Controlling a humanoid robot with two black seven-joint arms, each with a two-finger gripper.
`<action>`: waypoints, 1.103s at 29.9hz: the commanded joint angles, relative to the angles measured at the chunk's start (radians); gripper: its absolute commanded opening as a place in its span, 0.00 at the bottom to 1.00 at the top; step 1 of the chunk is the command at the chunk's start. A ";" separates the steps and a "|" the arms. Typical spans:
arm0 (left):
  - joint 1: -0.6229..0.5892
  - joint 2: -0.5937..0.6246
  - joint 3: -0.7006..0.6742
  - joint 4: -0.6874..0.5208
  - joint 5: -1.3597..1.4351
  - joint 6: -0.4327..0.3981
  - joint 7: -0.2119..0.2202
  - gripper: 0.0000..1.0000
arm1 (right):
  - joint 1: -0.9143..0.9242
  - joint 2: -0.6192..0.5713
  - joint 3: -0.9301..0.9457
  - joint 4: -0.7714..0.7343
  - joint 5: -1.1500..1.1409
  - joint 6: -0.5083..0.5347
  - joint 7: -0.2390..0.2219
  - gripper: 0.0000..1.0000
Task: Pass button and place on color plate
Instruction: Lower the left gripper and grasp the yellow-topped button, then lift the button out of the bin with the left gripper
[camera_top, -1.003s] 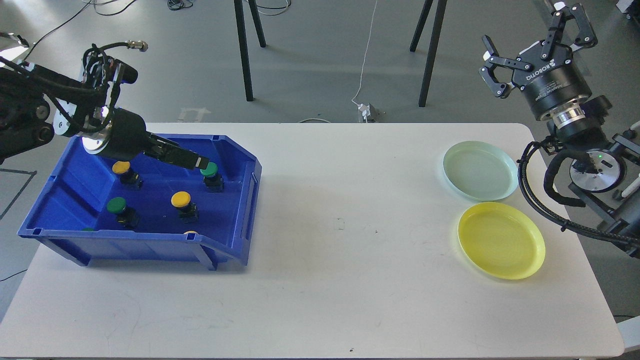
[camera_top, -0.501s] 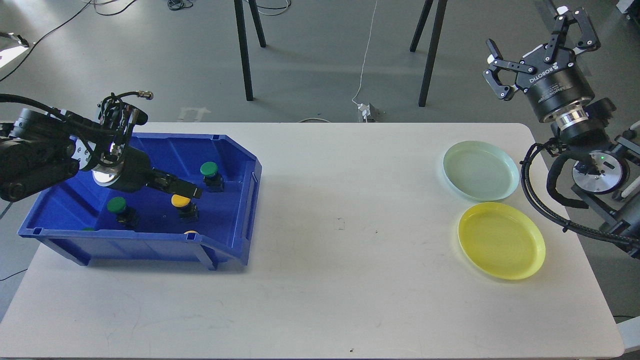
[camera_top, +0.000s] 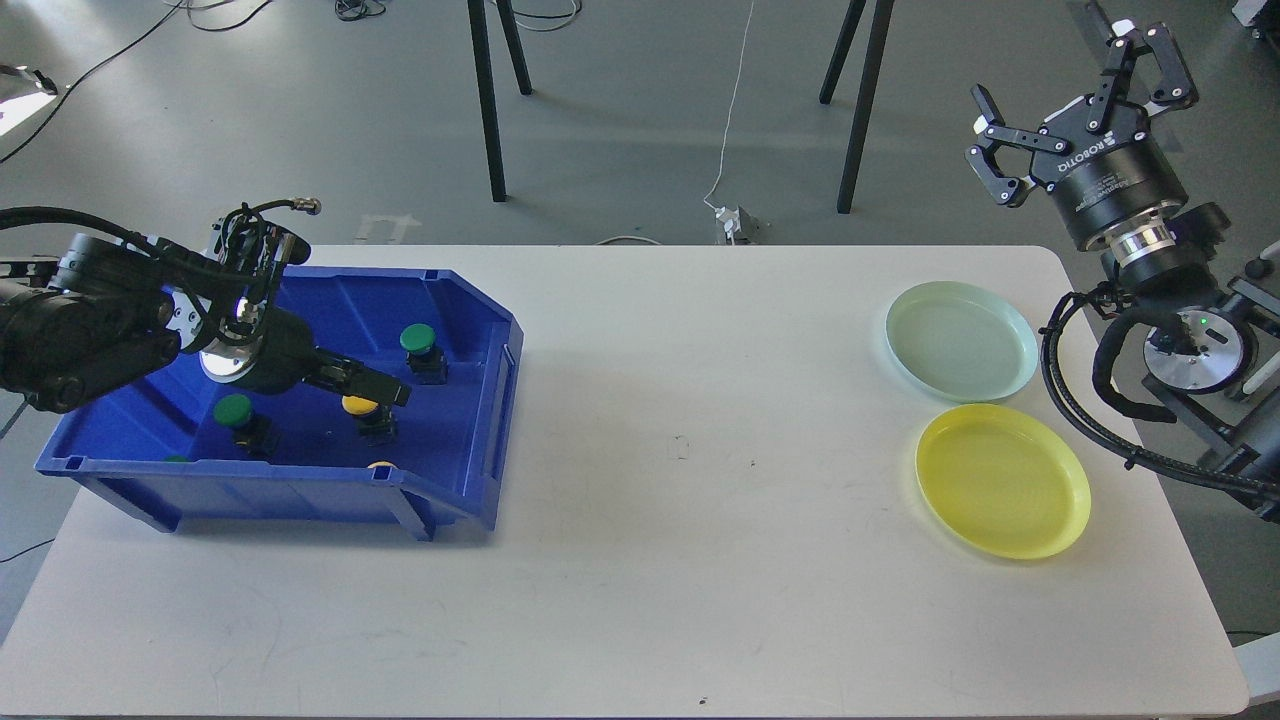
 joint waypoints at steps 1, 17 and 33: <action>0.016 -0.018 0.000 0.037 -0.002 0.000 0.000 0.99 | -0.002 0.000 0.000 0.000 0.000 0.000 0.000 0.99; 0.085 -0.084 -0.006 0.148 -0.008 0.000 0.000 0.96 | -0.017 0.000 0.000 0.000 0.000 0.000 0.000 0.99; 0.157 -0.097 -0.060 0.197 -0.002 0.045 0.000 0.54 | -0.030 0.001 0.003 0.002 0.000 0.000 0.000 0.99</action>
